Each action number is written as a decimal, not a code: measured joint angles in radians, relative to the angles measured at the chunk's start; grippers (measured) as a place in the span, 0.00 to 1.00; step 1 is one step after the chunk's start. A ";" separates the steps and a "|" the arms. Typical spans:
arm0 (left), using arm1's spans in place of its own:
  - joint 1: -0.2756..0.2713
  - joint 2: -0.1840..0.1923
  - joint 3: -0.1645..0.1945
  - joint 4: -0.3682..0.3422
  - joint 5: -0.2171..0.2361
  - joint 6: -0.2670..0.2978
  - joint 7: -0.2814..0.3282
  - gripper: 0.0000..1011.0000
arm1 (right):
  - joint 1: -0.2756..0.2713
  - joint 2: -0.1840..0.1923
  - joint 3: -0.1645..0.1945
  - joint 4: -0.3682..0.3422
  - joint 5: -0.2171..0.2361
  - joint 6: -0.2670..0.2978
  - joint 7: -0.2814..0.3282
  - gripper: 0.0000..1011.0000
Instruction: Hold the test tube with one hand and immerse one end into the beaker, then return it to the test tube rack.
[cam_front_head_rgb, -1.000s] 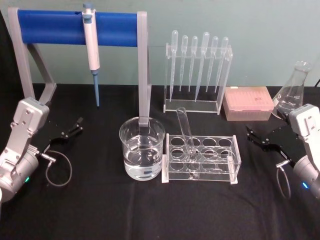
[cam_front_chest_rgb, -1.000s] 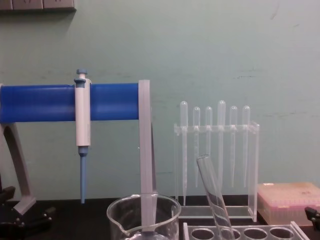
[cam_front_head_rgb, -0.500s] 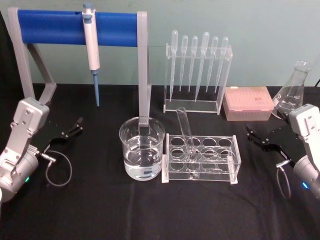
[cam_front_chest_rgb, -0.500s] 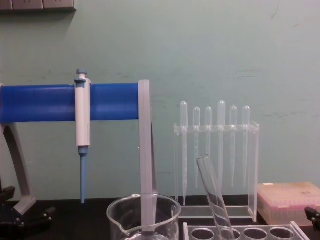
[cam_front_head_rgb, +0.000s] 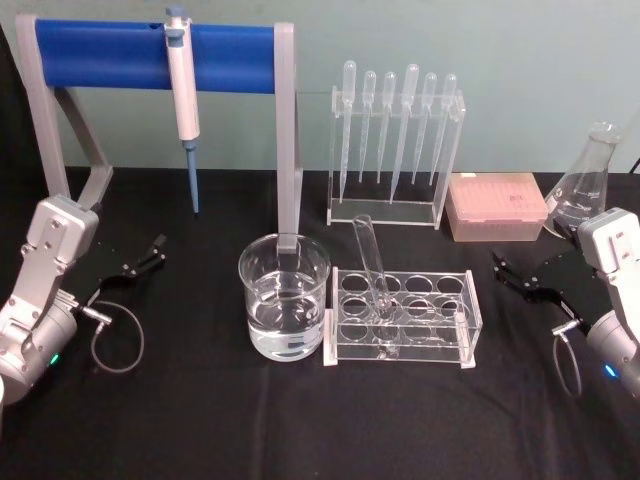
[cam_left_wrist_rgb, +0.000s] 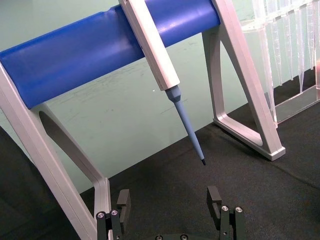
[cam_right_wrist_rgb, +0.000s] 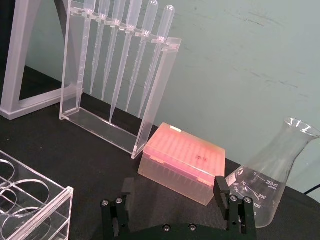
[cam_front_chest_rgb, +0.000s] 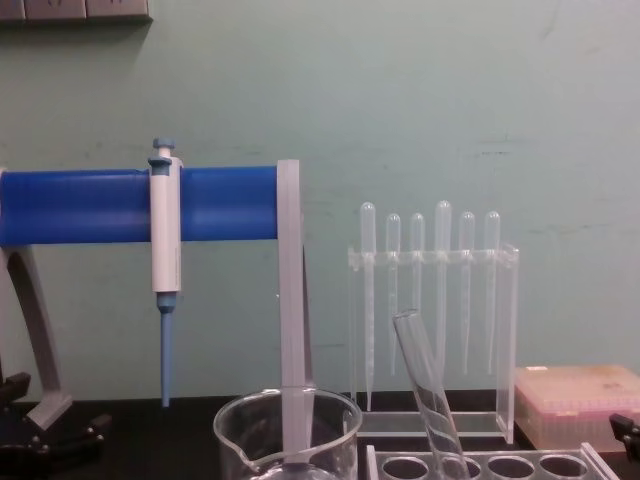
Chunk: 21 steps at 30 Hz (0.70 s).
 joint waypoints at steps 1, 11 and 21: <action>0.000 0.000 0.000 0.000 0.000 0.000 0.000 0.99 | 0.000 0.000 0.000 0.000 0.000 0.000 0.000 0.99; 0.000 0.000 0.000 0.000 0.000 0.000 0.000 0.99 | -0.046 0.017 0.017 -0.049 -0.008 -0.001 -0.014 0.99; 0.000 0.000 0.000 0.000 0.000 0.000 0.000 0.99 | -0.256 0.093 0.077 -0.303 -0.009 0.020 -0.059 0.99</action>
